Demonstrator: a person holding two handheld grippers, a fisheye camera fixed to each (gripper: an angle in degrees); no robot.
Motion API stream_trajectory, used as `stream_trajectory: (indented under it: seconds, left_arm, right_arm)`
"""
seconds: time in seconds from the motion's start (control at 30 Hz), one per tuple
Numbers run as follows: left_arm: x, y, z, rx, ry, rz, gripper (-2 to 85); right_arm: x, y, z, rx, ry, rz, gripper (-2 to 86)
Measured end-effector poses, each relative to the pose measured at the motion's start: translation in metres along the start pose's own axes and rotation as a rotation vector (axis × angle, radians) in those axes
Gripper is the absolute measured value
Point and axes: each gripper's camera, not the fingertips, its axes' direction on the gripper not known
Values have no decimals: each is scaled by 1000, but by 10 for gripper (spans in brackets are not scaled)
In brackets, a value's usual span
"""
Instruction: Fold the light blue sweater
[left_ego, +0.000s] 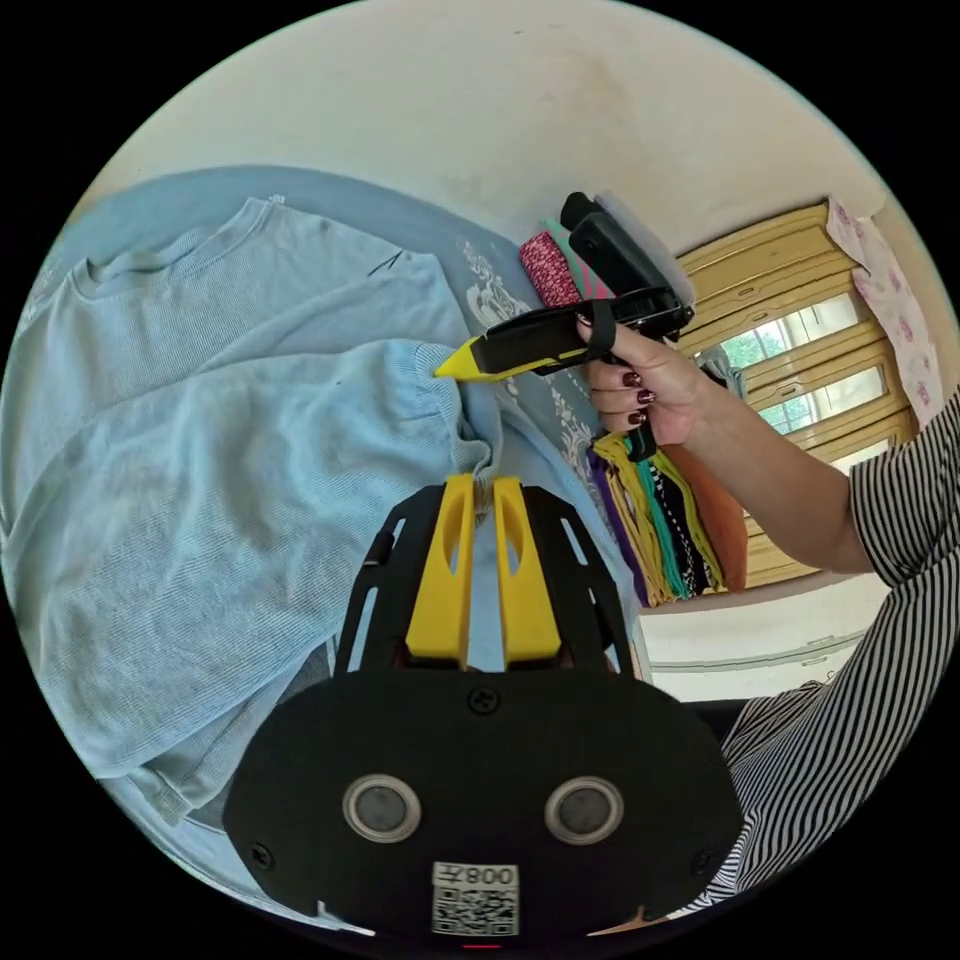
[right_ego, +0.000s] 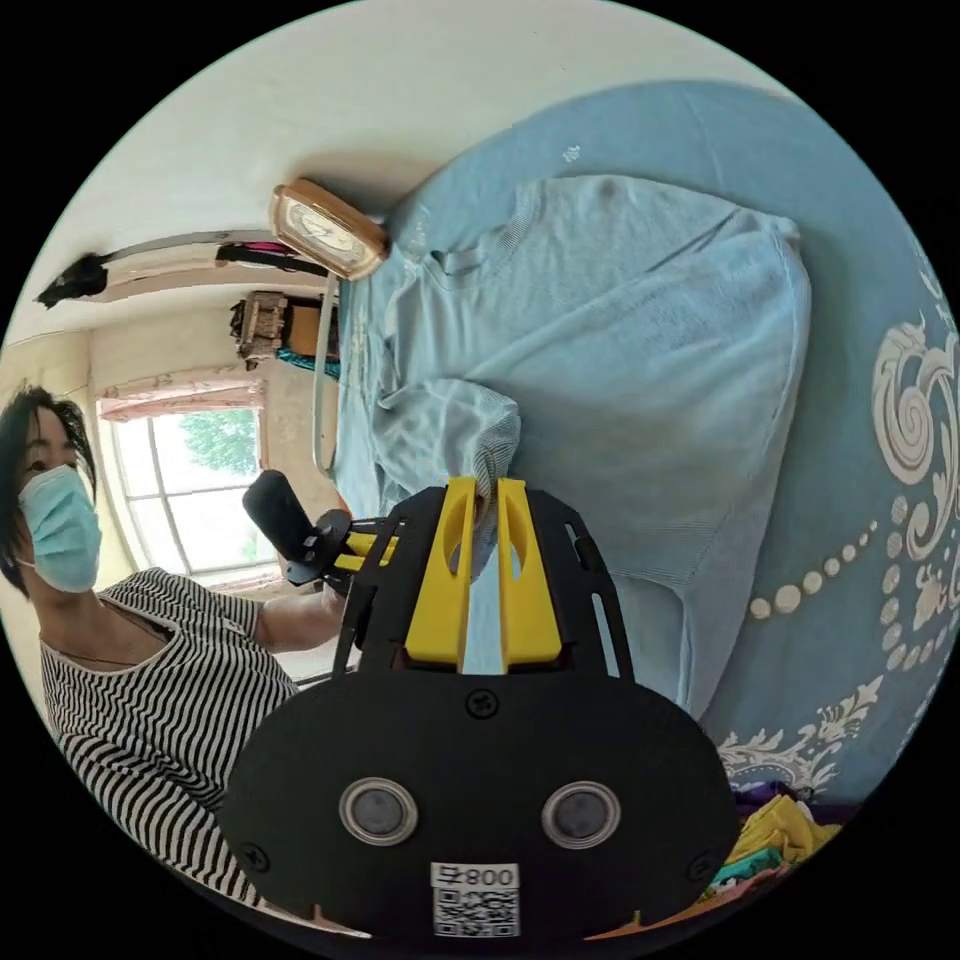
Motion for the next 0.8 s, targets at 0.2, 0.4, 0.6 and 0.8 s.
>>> stream_trajectory:
  seconds: [0.2,0.4,0.6,0.8]
  left_arm:
    - [-22,3,33,-30,113,-10,66]
    - [-39,46,-2,90,127,-84,75]
    - [-126,179,-90,439,42,-585,89]
    - [-208,287,-98,835,239,-917,104]
  right_arm:
    - [16,1,3,8,83,83,19]
    - [-15,-6,-7,66,301,102,11]
    - [-122,-57,40,85,140,-197,35]
    - [-243,-160,151,-35,56,-475,69]
